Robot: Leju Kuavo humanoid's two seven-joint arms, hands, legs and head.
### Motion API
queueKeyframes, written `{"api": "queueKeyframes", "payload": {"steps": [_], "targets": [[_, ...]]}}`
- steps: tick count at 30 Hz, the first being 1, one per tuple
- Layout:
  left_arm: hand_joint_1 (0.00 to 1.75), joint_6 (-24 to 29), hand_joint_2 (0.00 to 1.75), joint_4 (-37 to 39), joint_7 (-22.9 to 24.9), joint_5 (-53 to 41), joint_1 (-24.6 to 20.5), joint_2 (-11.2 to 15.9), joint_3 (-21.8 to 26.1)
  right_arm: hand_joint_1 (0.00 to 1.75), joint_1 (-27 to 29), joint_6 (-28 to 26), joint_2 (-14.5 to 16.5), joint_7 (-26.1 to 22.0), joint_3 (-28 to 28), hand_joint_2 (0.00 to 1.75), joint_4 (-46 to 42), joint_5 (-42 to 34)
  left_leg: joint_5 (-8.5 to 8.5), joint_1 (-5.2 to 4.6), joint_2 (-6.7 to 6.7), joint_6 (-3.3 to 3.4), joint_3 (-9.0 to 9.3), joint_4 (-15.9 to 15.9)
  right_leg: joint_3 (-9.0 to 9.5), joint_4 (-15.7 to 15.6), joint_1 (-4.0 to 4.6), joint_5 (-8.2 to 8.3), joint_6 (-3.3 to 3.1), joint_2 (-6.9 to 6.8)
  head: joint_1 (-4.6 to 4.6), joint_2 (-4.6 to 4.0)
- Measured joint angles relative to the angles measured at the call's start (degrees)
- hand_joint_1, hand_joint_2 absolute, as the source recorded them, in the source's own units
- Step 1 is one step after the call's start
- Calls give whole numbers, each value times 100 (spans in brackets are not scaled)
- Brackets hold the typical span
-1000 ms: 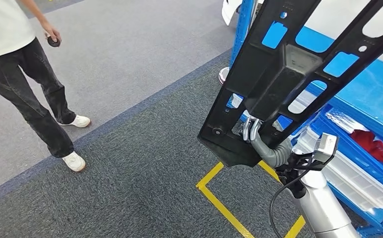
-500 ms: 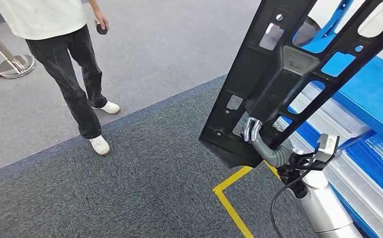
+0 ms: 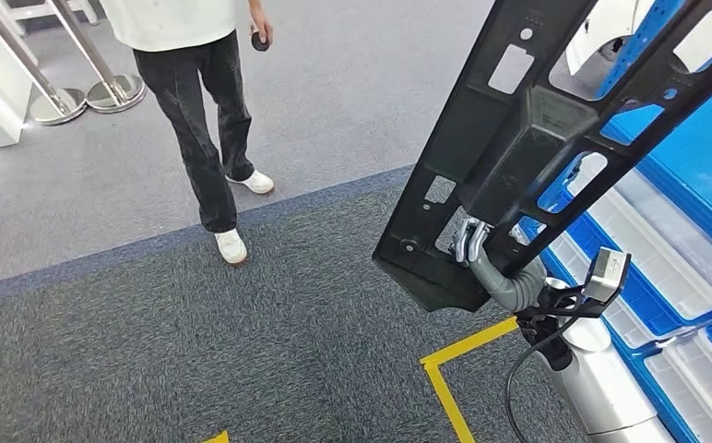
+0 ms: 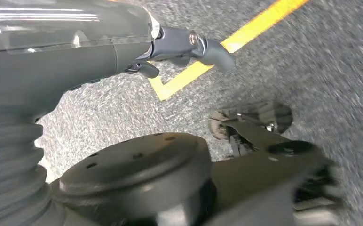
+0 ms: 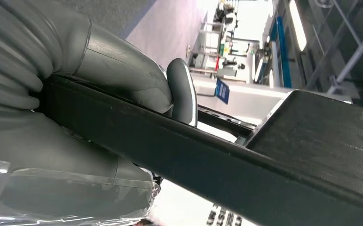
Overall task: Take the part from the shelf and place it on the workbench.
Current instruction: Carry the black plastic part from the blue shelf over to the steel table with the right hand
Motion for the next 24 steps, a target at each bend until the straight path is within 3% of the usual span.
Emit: {"api": "queueKeyframes", "payload": {"steps": [2,4,5,7,9,11,12,13,14,16,18,20,22,24], "targets": [[0,1,175,0,-4,4,5,-1,0,171,-36,1,4,0,2,175,14,2,104,-47,158,96,219,-459,16,7,30,-20,48,-112,0,0],[0,5,175,0,-9,14,16,-2,0,171,-72,3,18,0,8,175,36,8,104,-63,66,180,203,-496,29,2,49,-25,106,-226,-1,0],[0,10,175,0,-10,23,29,-3,1,171,-89,4,27,0,11,175,44,10,120,-50,-1,213,205,-516,40,8,40,-43,143,-219,0,0],[0,24,175,0,-15,40,35,-7,2,171,-127,19,43,-1,16,175,56,13,161,-19,-123,286,222,-566,-42,233,11,-216,195,34,-1,0],[0,33,175,0,-20,51,19,-10,3,171,-148,49,51,-2,20,175,85,15,185,-8,-247,326,219,-579,-380,935,-10,-581,217,372,0,0],[0,36,175,0,-21,60,15,-15,4,171,-149,69,53,-1,36,175,132,20,190,-14,-397,335,206,-565,-736,1613,-14,-788,231,467,1,0],[0,36,175,0,-21,62,21,-17,5,171,-150,74,55,0,45,175,156,21,190,-15,-476,334,203,-553,-788,1676,-17,-728,231,474,1,0],[0,36,175,0,-21,67,26,-21,7,171,-155,75,56,0,52,175,174,22,188,-14,-557,329,202,-537,-723,1492,-22,-559,225,486,1,0],[0,37,175,0,-21,75,29,-24,8,171,-164,76,57,0,56,175,187,22,182,-11,-638,319,201,-515,-562,1117,-32,-326,215,548,1,0],[0,37,175,0,-19,96,25,-33,9,171,-193,90,60,-3,58,175,211,21,168,-5,-786,272,163,-461,-239,381,-63,-27,192,852,0,0],[0,37,175,0,-16,116,20,-40,13,171,-226,113,66,-9,67,175,247,21,179,15,-916,196,96,-438,-140,117,-62,4,169,1029,1,0],[0,37,175,0,-15,131,25,-40,25,171,-281,145,87,-17,87,175,286,18,200,33,-1000,117,52,-446,-133,81,-53,23,121,895,1,0],[0,37,175,0,-12,145,27,-40,37,171,-362,183,116,-31,112,175,325,2,87,9,-763,60,-43,-263,-95,27,-71,42,42,730,-1,0],[0,41,175,0,-13,164,16,-41,44,171,-439,205,129,-47,137,175,375,-16,-243,-1,-402,24,-339,355,-72,-2,-60,41,-17,555,-2,0]]}}
